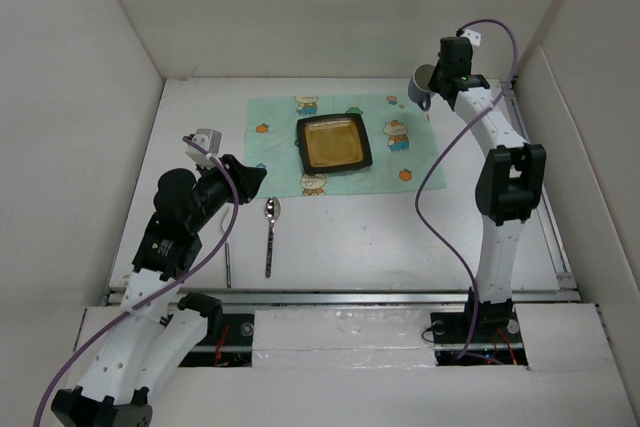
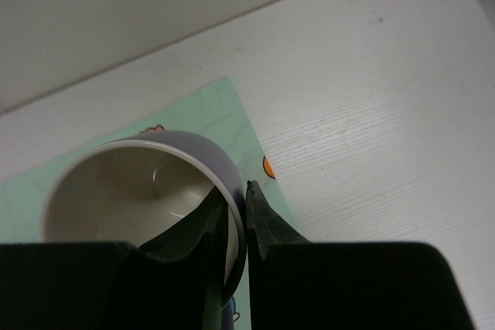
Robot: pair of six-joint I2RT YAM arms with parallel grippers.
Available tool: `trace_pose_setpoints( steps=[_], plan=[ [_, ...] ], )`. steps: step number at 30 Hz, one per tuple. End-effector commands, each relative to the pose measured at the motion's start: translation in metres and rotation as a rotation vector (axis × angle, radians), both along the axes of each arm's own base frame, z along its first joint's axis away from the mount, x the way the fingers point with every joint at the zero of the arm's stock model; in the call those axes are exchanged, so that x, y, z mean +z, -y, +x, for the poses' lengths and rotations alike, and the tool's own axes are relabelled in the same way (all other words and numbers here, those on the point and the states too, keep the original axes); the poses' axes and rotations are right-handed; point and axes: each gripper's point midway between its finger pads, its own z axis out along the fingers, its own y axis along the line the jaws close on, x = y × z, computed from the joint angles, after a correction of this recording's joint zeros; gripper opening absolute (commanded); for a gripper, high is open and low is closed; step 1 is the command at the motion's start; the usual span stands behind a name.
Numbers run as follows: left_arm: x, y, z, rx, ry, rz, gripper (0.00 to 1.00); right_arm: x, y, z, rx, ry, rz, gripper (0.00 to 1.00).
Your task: Set the dinner table for one person
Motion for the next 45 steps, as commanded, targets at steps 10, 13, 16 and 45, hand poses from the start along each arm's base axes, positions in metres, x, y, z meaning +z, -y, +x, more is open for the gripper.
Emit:
trace_pose_setpoints(
  steps=[10,13,16,45],
  plan=[
    [0.019,-0.006,0.008,0.045,0.052,0.011,0.25,-0.007,-0.020,0.065,0.106,-0.009,-0.053,0.00],
    [0.019,-0.006,0.008,0.045,0.054,0.012,0.25,-0.024,-0.022,0.065,0.111,-0.036,-0.040,0.00],
    [0.017,-0.007,0.011,0.055,0.049,0.015,0.25,-0.036,-0.022,0.063,0.113,-0.061,-0.041,0.00],
    [0.017,-0.019,0.014,0.126,0.047,0.019,0.31,0.133,-0.107,-0.072,0.323,0.354,0.079,0.12]
  ],
)
